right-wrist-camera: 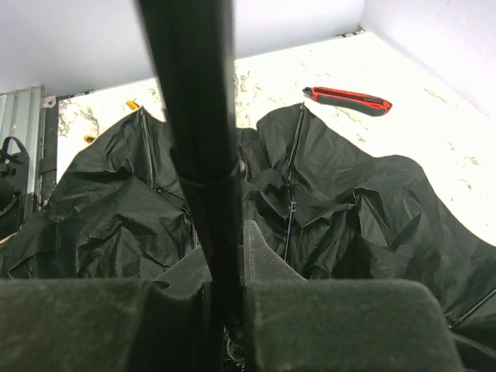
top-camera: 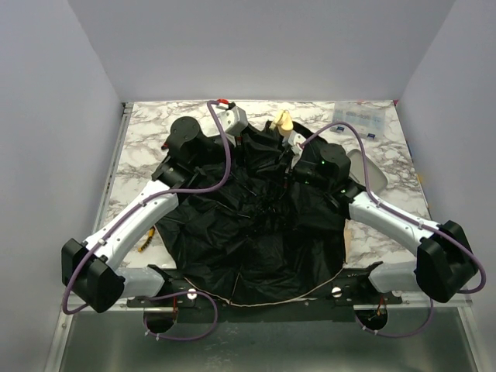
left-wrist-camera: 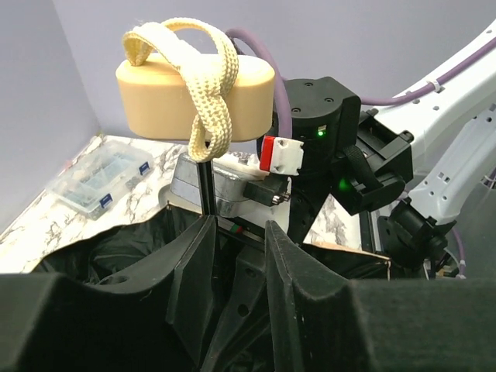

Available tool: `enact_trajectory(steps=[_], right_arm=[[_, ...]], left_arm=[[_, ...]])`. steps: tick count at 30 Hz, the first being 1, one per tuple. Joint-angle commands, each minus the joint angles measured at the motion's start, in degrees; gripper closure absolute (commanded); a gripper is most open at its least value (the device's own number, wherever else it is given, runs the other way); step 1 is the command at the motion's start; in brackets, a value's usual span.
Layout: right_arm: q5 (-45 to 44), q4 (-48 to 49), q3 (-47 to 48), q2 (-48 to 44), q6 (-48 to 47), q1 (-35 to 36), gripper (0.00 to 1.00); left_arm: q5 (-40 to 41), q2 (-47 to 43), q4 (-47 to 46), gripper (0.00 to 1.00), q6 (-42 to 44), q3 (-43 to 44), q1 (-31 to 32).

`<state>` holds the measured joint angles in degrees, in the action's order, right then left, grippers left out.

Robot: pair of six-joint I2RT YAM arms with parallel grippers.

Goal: Open the umbrella

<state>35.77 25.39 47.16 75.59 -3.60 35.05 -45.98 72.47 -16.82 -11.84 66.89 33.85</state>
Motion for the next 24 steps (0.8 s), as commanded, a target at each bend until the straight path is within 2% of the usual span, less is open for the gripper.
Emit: enact_trajectory(steps=[1, 21, 24], right_arm=[[2.9, 2.2, 0.3, 0.2, -0.8, 0.2, 0.93], [2.8, 3.0, -0.5, -0.3, -0.9, 0.2, 0.94], [2.8, 2.7, -0.6, -0.4, -0.9, 0.2, 0.94]], left_arm=[[2.9, 1.9, -1.0, 0.67, -0.6, 1.3, 0.9], [9.9, 5.0, 3.9, 0.66, 2.5, 1.8, 1.6], [9.6, 4.8, 3.4, 0.73, 2.6, 1.6, 1.5]])
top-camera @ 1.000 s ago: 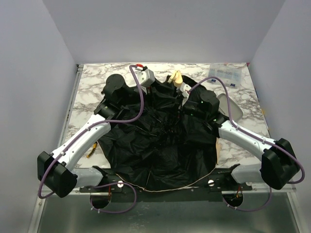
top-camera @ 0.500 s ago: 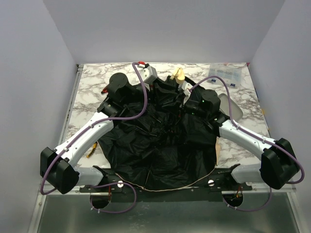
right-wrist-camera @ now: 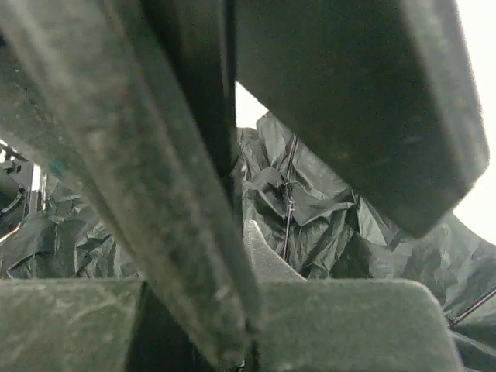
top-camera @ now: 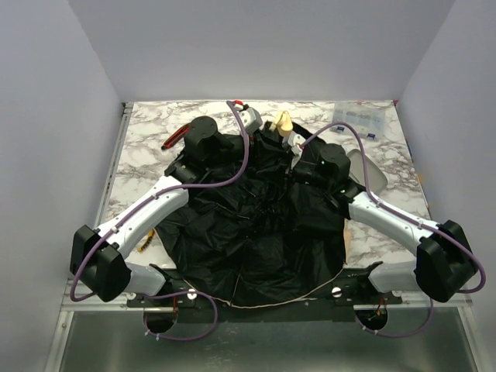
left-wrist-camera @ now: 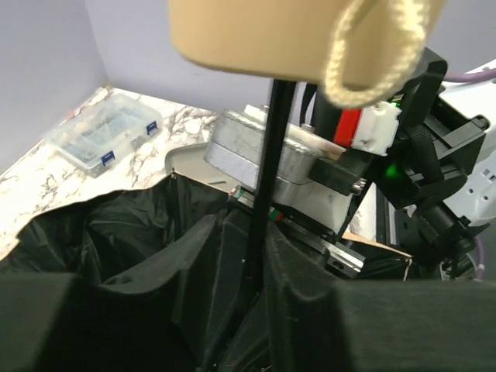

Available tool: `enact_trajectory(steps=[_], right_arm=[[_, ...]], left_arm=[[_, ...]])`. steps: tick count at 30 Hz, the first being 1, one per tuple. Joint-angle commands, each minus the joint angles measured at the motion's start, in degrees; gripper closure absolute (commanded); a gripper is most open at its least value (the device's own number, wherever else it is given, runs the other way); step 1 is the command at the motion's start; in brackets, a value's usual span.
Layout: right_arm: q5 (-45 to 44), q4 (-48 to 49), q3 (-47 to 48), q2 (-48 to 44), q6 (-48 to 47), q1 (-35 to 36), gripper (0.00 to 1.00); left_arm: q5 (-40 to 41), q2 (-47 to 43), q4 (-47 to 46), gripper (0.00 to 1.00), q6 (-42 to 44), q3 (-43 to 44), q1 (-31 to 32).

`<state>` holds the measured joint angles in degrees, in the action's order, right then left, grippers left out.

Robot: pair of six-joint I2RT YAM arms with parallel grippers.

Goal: Open the umbrella

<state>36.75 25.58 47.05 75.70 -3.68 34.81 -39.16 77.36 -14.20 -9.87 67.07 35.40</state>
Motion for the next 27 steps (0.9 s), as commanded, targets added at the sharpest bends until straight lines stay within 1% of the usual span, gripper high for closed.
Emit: enact_trajectory(steps=[1, 2, 4, 5, 6, 8, 10, 12, 13, 17, 20, 23, 27], right_arm=[[1.7, 2.5, -0.7, -0.6, -0.7, 0.4, 0.93], [1.6, 2.5, -0.8, -0.5, -0.4, 0.4, 0.90], [0.6, 2.4, -1.1, -0.1, 0.6, 0.4, 0.78], [-0.2, 2.4, -1.4, 0.1, 1.6, 0.4, 0.71], [-1.9, 2.2, -1.8, 0.5, 2.4, 0.4, 0.60], [-4.4, 1.0, -2.8, 0.7, 3.2, 0.3, 0.49], [-4.3, 0.1, -4.4, 0.1, 2.5, 0.2, 0.43], [-3.1, 0.1, -6.5, -0.6, 2.3, 0.2, 0.43], [-2.3, 0.2, -7.2, -0.6, 2.3, 0.2, 0.45], [-2.7, 2.3, -10.0, 1.1, 2.3, 0.2, 0.61], [-2.7, 3.5, -11.0, 3.3, 0.8, 0.2, 0.69], [-1.8, 5.5, -12.4, 5.3, 0.1, 0.2, 0.74], [-1.2, 4.6, -13.3, 7.0, -1.4, 0.1, 0.76]], left_arm=[[2.2, -0.2, 0.1, 0.79, 0.3, 1.2, 0.0], [1.4, -0.5, -0.5, 0.85, -0.2, 0.9, 0.0], [-0.1, -1.5, -2.4, 0.99, -1.4, 0.1, 0.0], [-1.0, -1.9, -3.2, 1.00, -1.8, -0.1, 0.0], [-1.4, -2.4, -3.6, 1.00, -2.2, -0.3, 0.0], [-1.3, -3.3, -3.0, 1.00, -2.5, -0.1, -0.1], [-0.4, -3.9, -2.5, 1.00, -2.6, 0.0, -0.6], [-0.1, -4.2, -1.8, 1.00, -2.9, 0.2, -1.3], [-0.3, -4.2, -1.6, 1.00, -3.1, 0.3, -1.7], [-0.8, -4.7, -1.8, 1.00, -3.4, 0.2, -2.4], [-0.9, -5.3, -2.4, 1.00, -4.5, 1.0, -2.8], [-1.5, -5.6, -2.3, 1.00, -6.1, 2.9, -3.1], [-2.4, -6.5, -2.4, 1.00, -8.3, 5.3, -3.2]])
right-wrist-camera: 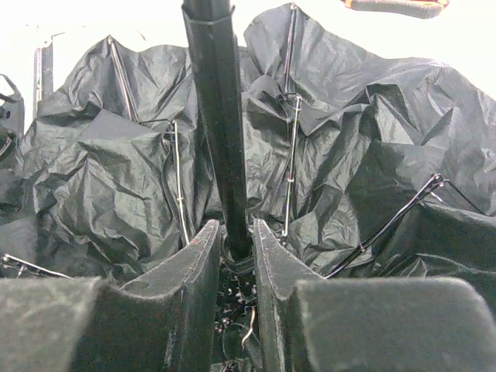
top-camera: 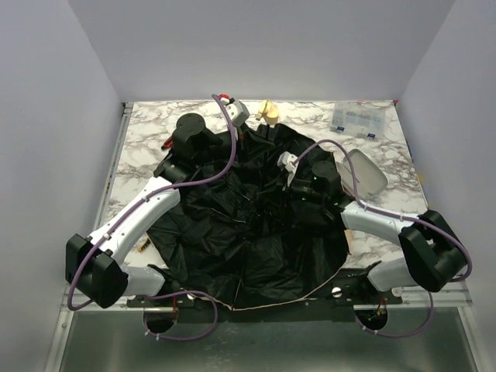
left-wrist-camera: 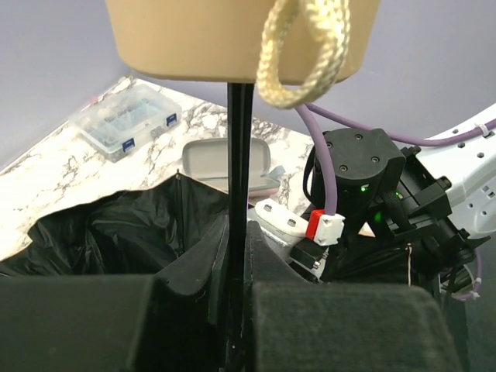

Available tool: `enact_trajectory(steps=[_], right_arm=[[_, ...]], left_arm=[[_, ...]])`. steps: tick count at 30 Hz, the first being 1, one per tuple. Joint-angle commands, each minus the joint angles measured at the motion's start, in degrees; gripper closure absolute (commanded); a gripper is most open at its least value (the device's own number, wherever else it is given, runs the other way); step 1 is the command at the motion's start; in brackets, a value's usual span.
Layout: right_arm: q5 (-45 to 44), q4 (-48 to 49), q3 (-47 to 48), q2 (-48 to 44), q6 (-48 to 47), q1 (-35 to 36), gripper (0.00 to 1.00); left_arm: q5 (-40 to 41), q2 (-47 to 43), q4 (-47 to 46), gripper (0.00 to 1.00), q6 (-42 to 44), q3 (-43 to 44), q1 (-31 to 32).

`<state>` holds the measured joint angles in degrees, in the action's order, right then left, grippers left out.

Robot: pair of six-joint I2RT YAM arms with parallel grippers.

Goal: Open the umbrella

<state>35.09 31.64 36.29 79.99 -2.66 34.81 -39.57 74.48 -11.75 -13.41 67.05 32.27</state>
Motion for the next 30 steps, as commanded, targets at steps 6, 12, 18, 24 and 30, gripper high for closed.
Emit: enact_trajectory(steps=[6, 12, 18, 24, 30], right_arm=[[1.5, -3.5, -3.1, 4.8, -6.6, 0.2, 0.76], [0.3, -7.7, -1.3, 7.7, -12.0, 0.2, 0.82], [-0.7, -9.8, 0.2, 10.4, -14.4, 0.2, 0.80], [-0.9, -12.6, 4.2, 13.7, -16.6, 0.2, 0.72], [-0.8, -16.5, 8.6, 15.5, -18.4, 0.2, 0.99]], left_arm=[[-3.2, -5.5, -5.0, 1.00, -7.4, 7.6, 0.0], [-4.0, -7.4, -4.9, 1.00, -7.7, 7.3, -0.1], [-4.1, -9.7, -5.6, 1.00, -6.9, 7.5, -0.2], [-4.6, -10.7, -6.0, 1.00, -8.9, 11.1, -1.8], [-4.0, -13.5, -4.6, 1.00, -9.0, 8.7, -3.2]])
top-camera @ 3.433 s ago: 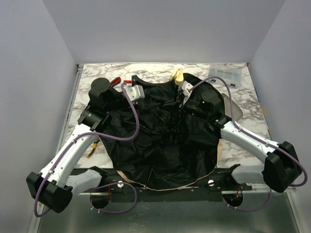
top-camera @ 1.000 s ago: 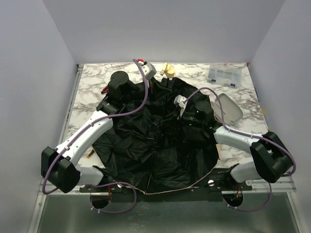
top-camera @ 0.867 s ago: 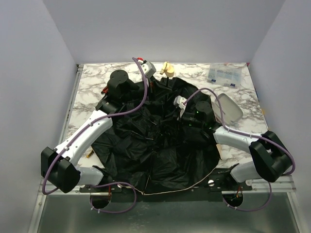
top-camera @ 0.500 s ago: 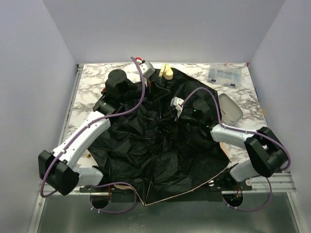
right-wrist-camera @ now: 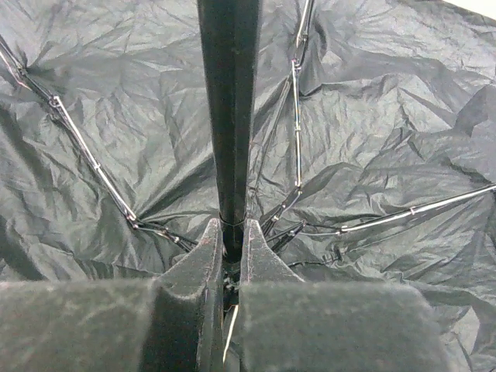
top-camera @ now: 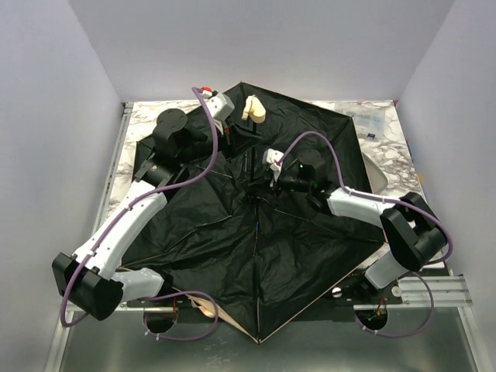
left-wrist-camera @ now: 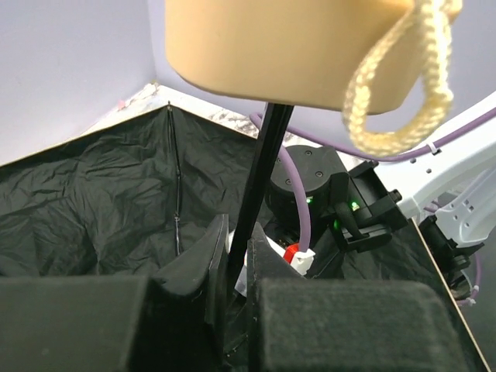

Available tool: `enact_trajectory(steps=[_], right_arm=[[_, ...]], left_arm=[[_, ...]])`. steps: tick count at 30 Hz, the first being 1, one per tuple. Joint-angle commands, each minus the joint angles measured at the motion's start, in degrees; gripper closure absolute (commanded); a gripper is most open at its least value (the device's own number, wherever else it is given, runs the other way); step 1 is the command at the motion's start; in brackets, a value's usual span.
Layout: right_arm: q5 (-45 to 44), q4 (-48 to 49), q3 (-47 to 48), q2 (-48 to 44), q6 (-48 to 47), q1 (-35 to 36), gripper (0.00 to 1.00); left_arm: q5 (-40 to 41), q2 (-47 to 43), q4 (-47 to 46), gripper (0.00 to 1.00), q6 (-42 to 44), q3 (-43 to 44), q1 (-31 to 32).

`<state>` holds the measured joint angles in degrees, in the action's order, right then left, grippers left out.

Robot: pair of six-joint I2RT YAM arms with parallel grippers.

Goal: Open the umbrella

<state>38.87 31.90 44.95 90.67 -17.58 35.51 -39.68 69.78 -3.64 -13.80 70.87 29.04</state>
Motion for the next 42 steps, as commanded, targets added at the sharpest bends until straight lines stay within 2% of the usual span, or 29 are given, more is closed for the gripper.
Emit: enact_trajectory(steps=[1, 2, 3, 4, 5, 6, 8, 11, 14, 16, 19, 22, 27, 32, 40, 42], right_arm=[[-5.1, -17.7, 0.6, 4.7, -3.6, -0.5, 1.00], [-5.4, -19.6, 1.6, 4.7, -4.6, -0.5, 1.00], [-5.7, -21.5, 2.7, 4.6, -5.5, -0.6, 1.00], [-6.0, -23.6, 3.7, 4.5, -6.1, -0.7, 1.00], [-5.7, -24.8, 4.5, 4.2, -6.7, -0.8, 1.00], [-5.2, -26.3, 5.3, 4.1, -7.1, -0.9, 1.00], [-3.5, -29.2, 7.2, 4.0, -8.0, -0.9, 1.00], [-1.3, -34.1, 10.5, 4.8, -8.6, -0.9, 1.00], [-0.3, -37.9, 13.8, 6.1, -9.6, -0.9, 1.00], [0.5, -40.9, 16.1, 7.1, -11.1, -0.9, 1.00], [1.8, -44.9, 19.0, 8.5, -12.4, -0.9, 1.00], [2.8, -46.8, 20.1, 9.0, -13.1, -0.9, 1.00], [2.8, -46.8, 19.4, 7.9, -13.8, -0.9, 1.00], [3.4, -46.8, 18.3, 7.0, -14.0, -0.9, 1.00], [3.9, -47.2, 16.4, 5.3, -15.0, -0.9, 1.00], [4.1, -47.6, 16.0, 4.8, -15.5, -0.9, 1.00]], left_arm=[[-2.8, -9.7, -11.2, 1.00, -8.3, 4.2, -0.6], [-0.9, -10.4, -8.3, 1.00, -6.4, 4.0, -0.9], [1.7, -11.3, -3.3, 0.95, -3.1, 4.1, -1.2], [3.2, -12.1, 0.3, 0.75, 0.3, 4.1, -1.6], [4.2, -13.1, 4.4, 0.61, 5.2, 4.0, -2.0], [3.8, -14.1, 8.0, 0.51, 11.2, 3.5, -2.2], [-0.1, -17.0, 16.7, 0.38, 30.6, 2.2, -2.3], [-1.5, -22.6, 26.8, 0.27, 56.0, -2.9, -2.2], [-3.0, -26.1, 41.4, 0.23, 81.0, -5.4, -0.9], [-0.1, -26.8, 46.6, 0.23, 92.7, -6.4, 2.5], [7.7, -25.1, 49.1, 0.24, 104.0, -6.9, 9.2], [14.1, -21.0, 48.0, 0.26, 111.1, -6.1, 13.4], [22.0, -13.3, 46.0, 0.35, 118.8, -3.6, 15.3], [27.3, -8.9, 38.1, 0.37, 122.6, -3.8, 15.5], [36.5, -4.1, 31.8, 0.39, 126.6, -5.0, 15.6], [39.2, -2.4, 28.8, 0.43, 127.9, -6.0, 15.4]])
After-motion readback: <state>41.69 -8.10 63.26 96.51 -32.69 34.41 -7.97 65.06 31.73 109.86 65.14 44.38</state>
